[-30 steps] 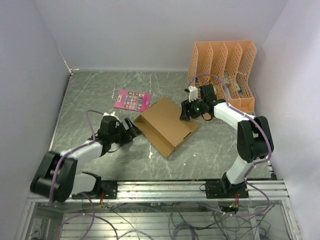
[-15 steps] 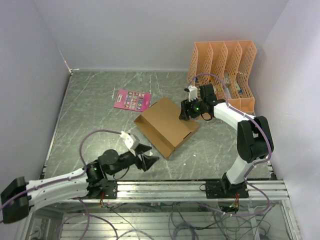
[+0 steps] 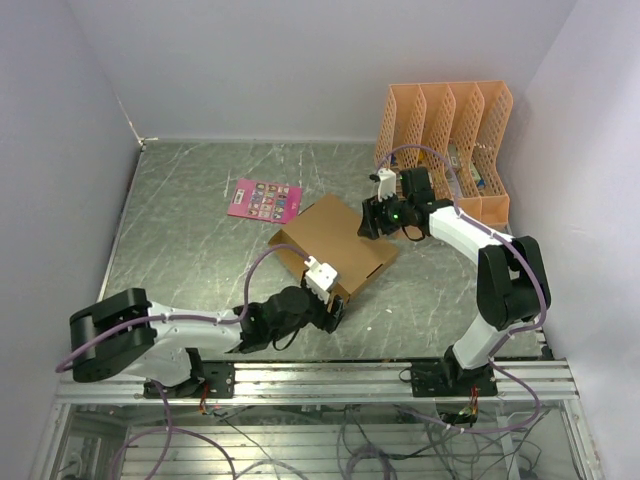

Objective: Fold the paper box

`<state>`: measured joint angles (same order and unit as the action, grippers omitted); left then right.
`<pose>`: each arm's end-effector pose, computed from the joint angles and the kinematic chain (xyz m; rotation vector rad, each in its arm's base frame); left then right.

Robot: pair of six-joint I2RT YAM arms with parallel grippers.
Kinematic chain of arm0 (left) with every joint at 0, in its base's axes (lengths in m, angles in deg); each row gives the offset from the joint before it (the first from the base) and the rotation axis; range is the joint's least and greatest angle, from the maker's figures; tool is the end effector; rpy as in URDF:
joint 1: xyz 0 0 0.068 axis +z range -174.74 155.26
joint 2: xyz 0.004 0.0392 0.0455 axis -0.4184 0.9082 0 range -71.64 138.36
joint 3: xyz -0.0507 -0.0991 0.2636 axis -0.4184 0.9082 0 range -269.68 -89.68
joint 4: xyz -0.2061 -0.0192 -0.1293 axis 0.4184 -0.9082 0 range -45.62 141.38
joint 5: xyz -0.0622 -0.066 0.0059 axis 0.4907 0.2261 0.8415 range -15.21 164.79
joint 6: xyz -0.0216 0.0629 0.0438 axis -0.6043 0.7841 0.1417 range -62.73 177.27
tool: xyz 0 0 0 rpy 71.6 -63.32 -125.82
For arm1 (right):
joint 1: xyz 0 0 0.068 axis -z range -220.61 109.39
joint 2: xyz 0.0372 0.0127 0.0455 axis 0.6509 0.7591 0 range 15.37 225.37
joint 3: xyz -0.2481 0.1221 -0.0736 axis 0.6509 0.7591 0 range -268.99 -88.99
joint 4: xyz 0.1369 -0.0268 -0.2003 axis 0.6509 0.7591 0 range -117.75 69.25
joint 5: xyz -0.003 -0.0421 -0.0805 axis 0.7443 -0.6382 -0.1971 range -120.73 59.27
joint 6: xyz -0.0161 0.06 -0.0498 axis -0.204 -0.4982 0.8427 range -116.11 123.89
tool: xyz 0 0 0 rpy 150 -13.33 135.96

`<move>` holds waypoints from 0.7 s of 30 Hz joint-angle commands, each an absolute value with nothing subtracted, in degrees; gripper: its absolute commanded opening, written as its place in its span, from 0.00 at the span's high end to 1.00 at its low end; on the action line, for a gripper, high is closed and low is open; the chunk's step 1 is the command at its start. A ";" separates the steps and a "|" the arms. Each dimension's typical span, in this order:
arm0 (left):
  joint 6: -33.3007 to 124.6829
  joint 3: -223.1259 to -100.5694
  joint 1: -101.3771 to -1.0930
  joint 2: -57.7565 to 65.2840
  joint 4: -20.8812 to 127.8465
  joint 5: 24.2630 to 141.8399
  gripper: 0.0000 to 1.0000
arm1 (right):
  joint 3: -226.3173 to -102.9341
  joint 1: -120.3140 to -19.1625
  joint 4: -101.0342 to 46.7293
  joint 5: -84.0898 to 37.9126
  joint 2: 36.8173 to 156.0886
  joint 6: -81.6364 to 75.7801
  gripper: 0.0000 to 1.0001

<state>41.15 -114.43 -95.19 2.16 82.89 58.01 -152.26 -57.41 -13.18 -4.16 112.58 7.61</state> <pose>0.1087 -0.2472 0.2065 0.6938 1.8073 -0.7603 0.3414 0.1350 0.2111 -0.6374 2.3179 0.6650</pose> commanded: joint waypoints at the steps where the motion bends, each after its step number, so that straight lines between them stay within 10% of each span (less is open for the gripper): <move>1: 35.54 -117.29 -95.57 5.64 82.97 55.80 0.27 | -151.90 -57.64 -14.41 -3.76 110.92 6.97 0.40; 21: 29.58 -120.92 -94.15 12.42 78.24 57.62 0.36 | -150.56 -57.59 -15.02 -4.46 111.72 6.35 0.40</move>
